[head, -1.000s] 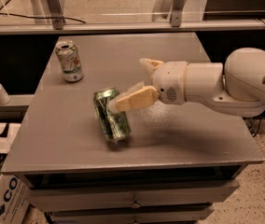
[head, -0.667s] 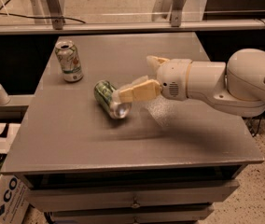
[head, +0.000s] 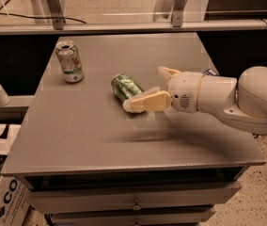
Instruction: Knock green can over
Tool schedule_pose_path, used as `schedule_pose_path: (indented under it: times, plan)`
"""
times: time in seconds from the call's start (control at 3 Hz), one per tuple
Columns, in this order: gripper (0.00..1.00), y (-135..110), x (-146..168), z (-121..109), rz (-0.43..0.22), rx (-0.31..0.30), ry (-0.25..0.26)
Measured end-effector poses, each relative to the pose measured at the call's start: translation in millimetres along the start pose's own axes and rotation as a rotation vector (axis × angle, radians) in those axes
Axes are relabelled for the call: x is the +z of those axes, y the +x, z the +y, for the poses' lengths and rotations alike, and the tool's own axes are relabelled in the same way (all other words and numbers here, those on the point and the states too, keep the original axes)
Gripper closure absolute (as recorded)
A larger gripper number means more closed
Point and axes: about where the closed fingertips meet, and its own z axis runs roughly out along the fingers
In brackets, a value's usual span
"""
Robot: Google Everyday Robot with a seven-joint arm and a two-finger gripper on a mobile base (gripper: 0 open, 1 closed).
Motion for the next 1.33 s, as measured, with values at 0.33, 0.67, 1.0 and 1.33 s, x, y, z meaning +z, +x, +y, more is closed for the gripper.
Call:
schedule_pose_path:
  times: [0.33,0.67,1.0,1.33]
  plan:
    - [0.0,17,-12,2,0.005,0.001,0.0]
    - [0.0,31,-37,3,0.021,-0.028,0.01]
    - [0.0,42,-53,6,0.027,-0.03,0.028]
    - [0.0,42,-53,6,0.027,-0.03,0.028]
